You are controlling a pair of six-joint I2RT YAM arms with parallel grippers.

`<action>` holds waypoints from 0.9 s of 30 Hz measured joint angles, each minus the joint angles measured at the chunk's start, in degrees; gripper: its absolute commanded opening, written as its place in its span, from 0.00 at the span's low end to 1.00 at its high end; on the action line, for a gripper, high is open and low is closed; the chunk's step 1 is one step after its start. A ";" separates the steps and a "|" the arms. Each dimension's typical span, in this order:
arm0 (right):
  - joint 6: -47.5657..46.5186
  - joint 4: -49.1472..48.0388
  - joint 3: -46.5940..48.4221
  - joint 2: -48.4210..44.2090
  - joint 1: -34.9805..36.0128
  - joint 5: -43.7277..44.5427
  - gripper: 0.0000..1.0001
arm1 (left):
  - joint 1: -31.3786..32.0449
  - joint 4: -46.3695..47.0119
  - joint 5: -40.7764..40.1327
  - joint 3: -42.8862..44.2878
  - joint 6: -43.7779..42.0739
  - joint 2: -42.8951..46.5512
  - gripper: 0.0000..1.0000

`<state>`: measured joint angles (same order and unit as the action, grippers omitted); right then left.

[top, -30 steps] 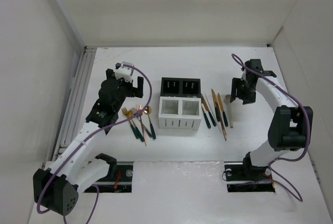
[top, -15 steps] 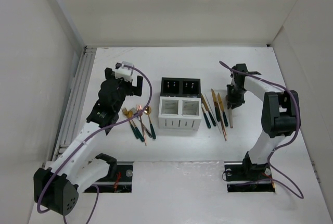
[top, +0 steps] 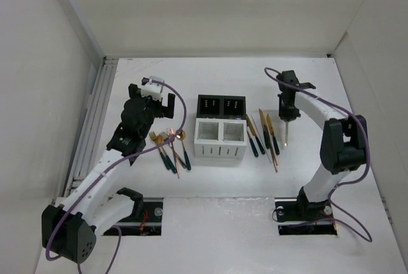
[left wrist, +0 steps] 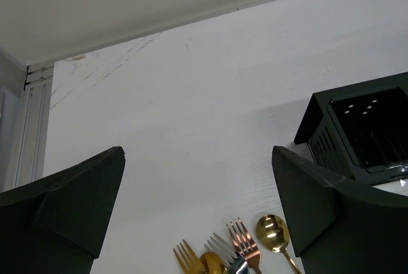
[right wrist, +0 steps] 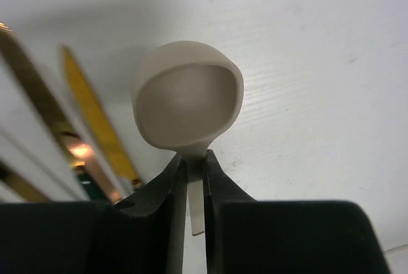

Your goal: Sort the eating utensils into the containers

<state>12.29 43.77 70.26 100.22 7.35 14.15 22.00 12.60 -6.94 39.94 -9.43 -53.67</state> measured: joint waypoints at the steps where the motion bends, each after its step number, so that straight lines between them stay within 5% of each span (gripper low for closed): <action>1: 0.74 0.00 1.01 -1.62 1.86 3.23 0.00 | 0.00 0.02 -0.02 -0.07 0.11 -0.02 1.00; 5: 3.17 -6.91 2.12 -14.32 14.12 13.81 0.00 | -0.13 0.13 0.00 -0.09 0.42 -0.39 1.00; 11: 5.42 -29.90 2.03 -28.72 29.24 18.60 0.00 | -0.72 0.46 0.46 -0.09 0.92 -1.20 1.00; 21: 7.89 -35.98 3.34 -8.39 32.20 21.40 0.00 | -0.74 0.44 1.29 -0.09 2.03 -2.21 1.00; 27: 7.89 -35.58 3.43 -7.17 32.76 21.46 0.00 | -1.11 0.46 1.86 -0.09 2.10 -2.38 1.00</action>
<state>20.18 8.19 73.69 93.06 40.12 35.62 20.88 13.06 -5.08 39.86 -7.33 -56.05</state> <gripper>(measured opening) 0.160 0.996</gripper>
